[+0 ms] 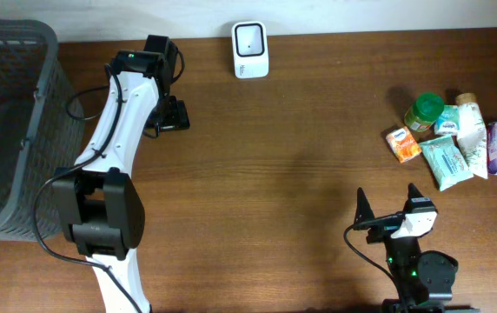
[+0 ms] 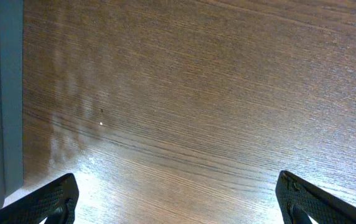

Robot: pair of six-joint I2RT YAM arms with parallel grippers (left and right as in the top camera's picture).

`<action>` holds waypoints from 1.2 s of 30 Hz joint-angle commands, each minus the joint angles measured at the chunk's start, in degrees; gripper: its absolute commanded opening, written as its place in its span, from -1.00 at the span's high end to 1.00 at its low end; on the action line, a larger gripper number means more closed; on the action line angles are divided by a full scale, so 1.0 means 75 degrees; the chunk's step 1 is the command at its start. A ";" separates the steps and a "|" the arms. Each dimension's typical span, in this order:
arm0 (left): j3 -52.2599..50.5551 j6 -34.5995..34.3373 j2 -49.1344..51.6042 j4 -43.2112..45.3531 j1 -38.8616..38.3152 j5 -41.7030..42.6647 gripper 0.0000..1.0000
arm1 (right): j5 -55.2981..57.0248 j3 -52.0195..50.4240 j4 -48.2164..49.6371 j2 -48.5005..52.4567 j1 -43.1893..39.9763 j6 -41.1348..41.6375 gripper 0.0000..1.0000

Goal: Scan the item barcode

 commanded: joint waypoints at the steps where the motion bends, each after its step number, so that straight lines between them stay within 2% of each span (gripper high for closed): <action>1: -0.0020 -0.0020 -0.0055 -0.0012 0.0012 0.0029 -0.98 | 0.0335 -0.0064 -0.0044 -0.0067 0.0064 0.0108 -0.97; 6: -0.0020 -0.0020 -0.0055 -0.0012 0.0012 0.0029 -0.98 | 0.0408 -0.0064 -0.0067 -0.0067 0.0064 -0.0866 -0.97; 36: -0.0020 -0.0015 -0.0055 -0.0012 0.0009 0.0017 -0.98 | 0.0702 -0.0064 -0.0085 -0.0064 0.0070 -0.0691 -0.97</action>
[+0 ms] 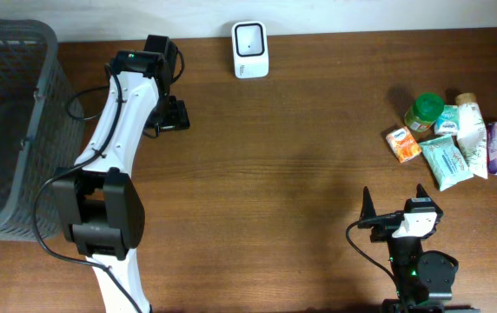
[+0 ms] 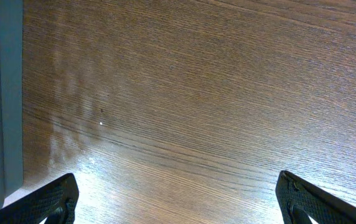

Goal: Scan the item barcode

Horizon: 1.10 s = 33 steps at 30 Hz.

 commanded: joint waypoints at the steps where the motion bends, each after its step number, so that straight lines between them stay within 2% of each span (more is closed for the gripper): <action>1: -0.0020 -0.0017 -0.0055 -0.0012 0.0012 -0.0032 -0.98 | 0.0114 -0.0064 -0.0020 -0.0064 0.0067 0.0032 -0.97; 6: -0.0023 -0.0023 -0.0283 -0.0254 -0.0533 -0.0082 -0.99 | 0.0114 -0.0064 -0.0020 -0.0064 0.0067 0.0032 -0.97; 10: -0.1198 -0.0020 -0.1545 0.2725 -0.1527 -0.0085 -0.98 | 0.0114 -0.0064 -0.0020 -0.0067 0.0067 0.0032 -0.97; 13: -0.3818 -0.0020 -0.3107 0.4025 -0.1964 -0.0227 -0.98 | 0.0114 -0.0064 -0.0023 -0.0064 0.0067 0.0032 -0.97; 14: -0.4360 -0.0020 -0.3509 0.4001 -0.1964 -0.0213 -0.98 | 0.0114 -0.0064 -0.0020 -0.0067 0.0067 0.0032 -0.97; 16: -0.5639 -0.0023 -0.4884 0.3998 -0.1964 0.0903 -0.98 | 0.0114 -0.0064 -0.0020 -0.0064 0.0067 0.0032 -0.98; 20: -0.5942 -0.0020 -0.6650 0.3378 -0.1955 0.0667 -0.98 | 0.0114 -0.0064 -0.0020 -0.0067 0.0067 0.0032 -0.97; 25: -0.5954 0.0300 -0.6767 0.2594 -0.1955 0.0659 -0.98 | 0.0114 -0.0064 -0.0020 -0.0064 0.0067 0.0032 -0.97; 27: -0.6257 0.0297 -0.7143 0.2617 -0.1955 0.0664 -0.99 | 0.0114 -0.0064 -0.0020 -0.0064 0.0067 0.0032 -0.97; 30: -0.8137 0.0300 -0.9046 0.3960 -0.1955 0.0659 -0.98 | 0.0114 -0.0064 -0.0020 -0.0064 0.0067 0.0032 -0.97; 32: -0.9815 0.0297 -1.1232 0.4759 -0.1763 0.0740 -0.98 | 0.0114 -0.0064 -0.0020 -0.0067 0.0067 0.0032 -0.97; 33: -1.0357 0.0297 -1.2155 0.4791 -0.1647 0.0868 -0.98 | 0.0114 -0.0064 -0.0020 -0.0064 0.0067 0.0032 -0.97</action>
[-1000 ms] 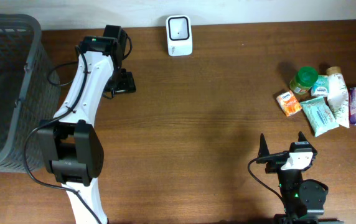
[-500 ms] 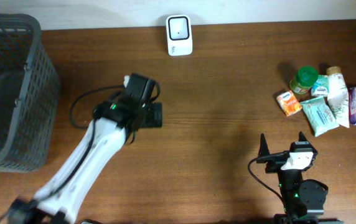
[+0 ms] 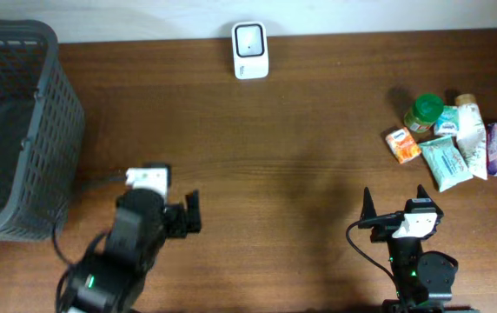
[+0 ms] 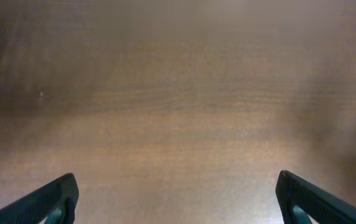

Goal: Scan the item barcode

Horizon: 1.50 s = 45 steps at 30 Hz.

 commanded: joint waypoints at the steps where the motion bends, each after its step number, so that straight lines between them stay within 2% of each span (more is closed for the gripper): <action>1: -0.1539 0.0087 -0.2498 0.0105 0.0271 0.0157 -0.98 | 0.0032 -0.0064 -0.0044 -0.0067 0.0047 0.0032 -0.97; 3: -0.1871 0.0085 -0.3357 0.0128 0.0271 0.0157 -0.98 | 0.0032 -0.0064 -0.0044 -0.0064 0.0047 0.0032 -0.97; 5: -0.1955 0.0087 -0.3678 0.0131 0.0315 0.0154 -0.98 | 0.0035 -0.0064 -0.0044 -0.0064 0.0047 0.0032 -0.97; 8: -0.2302 0.0090 -0.4261 0.0140 0.1075 0.0621 -0.98 | 0.0032 -0.0064 -0.0044 -0.0064 0.0047 0.0032 -0.97; 10: -0.2993 0.0090 -0.4841 0.0373 0.1565 0.0784 -0.98 | 0.0032 -0.0064 -0.0044 -0.0064 0.0047 0.0032 -0.97; 14: -0.4401 0.0096 -0.5764 0.2317 0.2247 0.1174 -0.98 | 0.0032 -0.0064 -0.0044 -0.0064 0.0047 0.0032 -0.97; 16: -0.4765 0.0122 -0.5893 0.3042 0.2640 0.1282 -0.98 | 0.0035 -0.0064 -0.0044 -0.0067 0.0047 0.0032 -0.97; 19: -0.5339 0.0816 -0.5896 0.4470 0.3034 0.1647 -0.98 | 0.0032 -0.0064 -0.0044 -0.0067 0.0047 0.0032 -0.98; 21: -0.5590 0.0816 -0.5896 0.5036 0.3139 0.1545 -0.98 | 0.0032 -0.0064 -0.0044 -0.0064 0.0047 0.0032 -0.97; 24: -0.5590 0.0819 -0.5896 0.5240 0.3308 0.1443 -0.98 | 0.0032 -0.0064 -0.0044 -0.0067 0.0047 0.0032 -0.97; 26: -0.5590 0.1818 -0.5896 0.5525 0.3378 0.1859 -0.98 | 0.0032 -0.0064 -0.0044 -0.0064 0.0047 0.0032 -0.97; 27: -0.5590 0.2008 -0.5896 0.5476 0.3378 0.1906 -0.98 | 0.0032 -0.0064 -0.0044 -0.0064 0.0047 0.0032 -0.98; 29: -0.5590 0.2005 -0.5896 0.4841 0.3404 0.1894 -0.99 | 0.0032 -0.0064 -0.0044 -0.0064 0.0047 0.0032 -0.97; 33: -0.5592 0.1967 -0.5896 0.4803 0.3413 0.1696 -0.98 | 0.0032 -0.0064 -0.0044 -0.0064 0.0047 0.0032 -0.97; 35: -0.5592 0.1635 -0.5896 0.4782 0.3413 0.1480 -0.98 | 0.0035 -0.0064 -0.0044 -0.0067 0.0047 0.0032 -0.97; 38: -0.5592 0.2180 -0.5896 0.4762 0.3413 0.1399 -0.98 | 0.0032 -0.0064 -0.0047 -0.0064 0.0047 0.0032 -0.97; 45: -0.5592 0.2407 -0.5896 0.4750 0.3404 0.1384 -0.99 | 0.0032 -0.0064 -0.0044 -0.0064 0.0047 0.0032 -0.97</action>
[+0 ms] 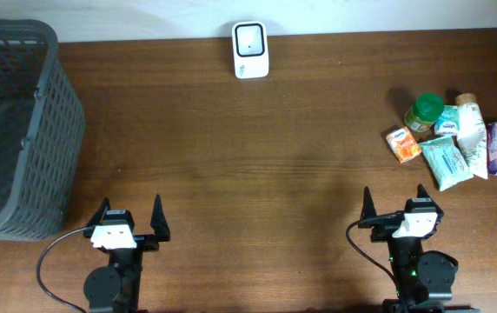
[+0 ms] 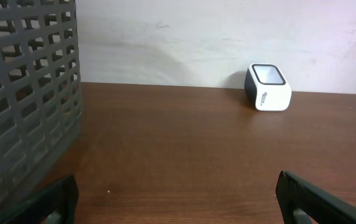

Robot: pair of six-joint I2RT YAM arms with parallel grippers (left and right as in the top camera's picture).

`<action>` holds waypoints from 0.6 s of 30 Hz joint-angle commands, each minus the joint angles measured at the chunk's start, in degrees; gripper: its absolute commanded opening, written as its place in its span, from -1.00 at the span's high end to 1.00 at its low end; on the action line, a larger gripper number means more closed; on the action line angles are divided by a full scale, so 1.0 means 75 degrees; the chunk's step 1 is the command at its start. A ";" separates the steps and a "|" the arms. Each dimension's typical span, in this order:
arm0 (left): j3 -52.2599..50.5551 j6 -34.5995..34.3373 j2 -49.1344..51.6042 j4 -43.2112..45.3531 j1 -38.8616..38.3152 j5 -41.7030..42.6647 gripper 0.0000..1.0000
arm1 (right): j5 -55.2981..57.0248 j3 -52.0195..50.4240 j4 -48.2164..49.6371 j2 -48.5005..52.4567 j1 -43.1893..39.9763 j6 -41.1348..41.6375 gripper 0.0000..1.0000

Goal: Scan the item barcode

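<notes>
The white barcode scanner (image 1: 250, 49) stands at the table's back edge by the wall; the left wrist view shows the scanner (image 2: 267, 87) far ahead. A cluster of grocery items (image 1: 453, 139) lies at the right: a green-lidded jar, an orange packet, teal wipes packs, a pink pack. My left gripper (image 1: 129, 219) rests folded near the front left, open with nothing between its fingers (image 2: 309, 202). My right gripper (image 1: 394, 204) rests near the front right, open and empty, well short of the items.
A dark grey mesh basket (image 1: 14, 130) fills the left side of the table, and its wall (image 2: 22, 99) rises at the left of the left wrist view. A white wall runs behind the table.
The left arm has drawn back from mid-left of the table to its folded pose at the front edge. Its camera now looks level toward the scanner. The right arm has not moved.
The left arm was stretched out to the back left beside the basket, gripper open and pointing down at bare wood, for two moments. Then it was partly pulled back to the front left. Now it sits folded at the front. The items stayed in place throughout.
</notes>
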 commanded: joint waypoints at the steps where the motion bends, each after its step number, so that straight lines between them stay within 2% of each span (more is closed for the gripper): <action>1: -0.0035 0.0283 -0.0061 -0.0052 -0.0015 -0.0096 -0.98 | 0.0032 -0.0061 -0.0020 -0.0050 0.0047 0.0029 -0.97; 7: -0.0035 0.0420 -0.0061 -0.0058 -0.0128 -0.0140 -0.98 | 0.0032 -0.0061 -0.0020 -0.0052 0.0047 0.0029 -0.97; 11: -0.0035 0.0335 -0.0061 -0.0055 0.0117 -0.0175 -0.98 | 0.0032 -0.0061 -0.0020 -0.0050 0.0047 0.0029 -0.97; 14: -0.0035 -0.0067 -0.0061 -0.0055 0.0117 -0.0198 -0.98 | 0.0032 -0.0061 -0.0020 -0.0052 0.0047 0.0029 -0.97; 18: -0.0035 -0.0032 -0.0061 -0.0058 0.0117 -0.0192 -0.98 | 0.0032 -0.0061 -0.0020 -0.0050 0.0047 0.0029 -0.97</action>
